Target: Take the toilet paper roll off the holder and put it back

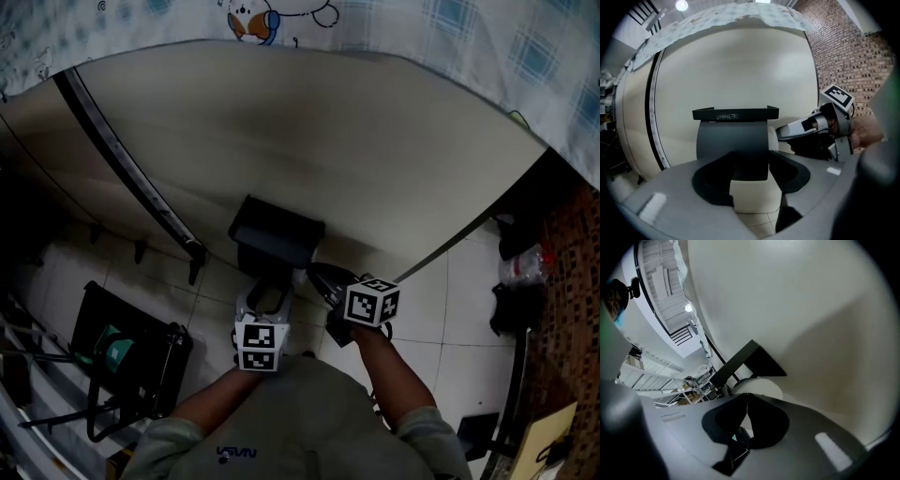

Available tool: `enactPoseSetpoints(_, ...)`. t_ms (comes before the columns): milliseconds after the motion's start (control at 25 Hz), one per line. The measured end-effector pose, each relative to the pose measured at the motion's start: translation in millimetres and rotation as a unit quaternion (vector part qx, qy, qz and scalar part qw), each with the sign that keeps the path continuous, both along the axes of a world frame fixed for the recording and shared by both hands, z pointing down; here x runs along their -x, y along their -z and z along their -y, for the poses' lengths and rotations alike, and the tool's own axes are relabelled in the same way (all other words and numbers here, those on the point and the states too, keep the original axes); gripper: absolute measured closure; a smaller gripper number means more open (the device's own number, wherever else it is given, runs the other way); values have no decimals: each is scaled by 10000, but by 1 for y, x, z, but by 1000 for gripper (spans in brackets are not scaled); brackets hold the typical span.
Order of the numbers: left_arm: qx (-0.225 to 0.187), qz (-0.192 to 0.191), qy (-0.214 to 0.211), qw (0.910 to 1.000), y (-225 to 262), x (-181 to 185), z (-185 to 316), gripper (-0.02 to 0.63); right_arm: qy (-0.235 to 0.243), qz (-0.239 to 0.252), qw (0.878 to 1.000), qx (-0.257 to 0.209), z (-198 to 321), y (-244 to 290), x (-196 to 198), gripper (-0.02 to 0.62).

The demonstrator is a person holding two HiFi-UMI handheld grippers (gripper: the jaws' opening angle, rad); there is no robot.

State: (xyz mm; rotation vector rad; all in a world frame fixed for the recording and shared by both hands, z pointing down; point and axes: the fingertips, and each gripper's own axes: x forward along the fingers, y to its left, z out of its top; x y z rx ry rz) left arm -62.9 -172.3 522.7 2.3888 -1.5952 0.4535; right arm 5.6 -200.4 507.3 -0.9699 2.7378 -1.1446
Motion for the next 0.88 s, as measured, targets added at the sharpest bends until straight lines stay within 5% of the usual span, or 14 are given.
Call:
enactPoseSetpoints(560,353,-424,-148,9984,-2,5,-23,422,33,-837,9955,-434,18,-4,22,595)
enactPoseSetpoints(880,498,-876,-313,9944,3,-2,-37,475,-167,-1158,9913,-608,-3,-5,-1,595)
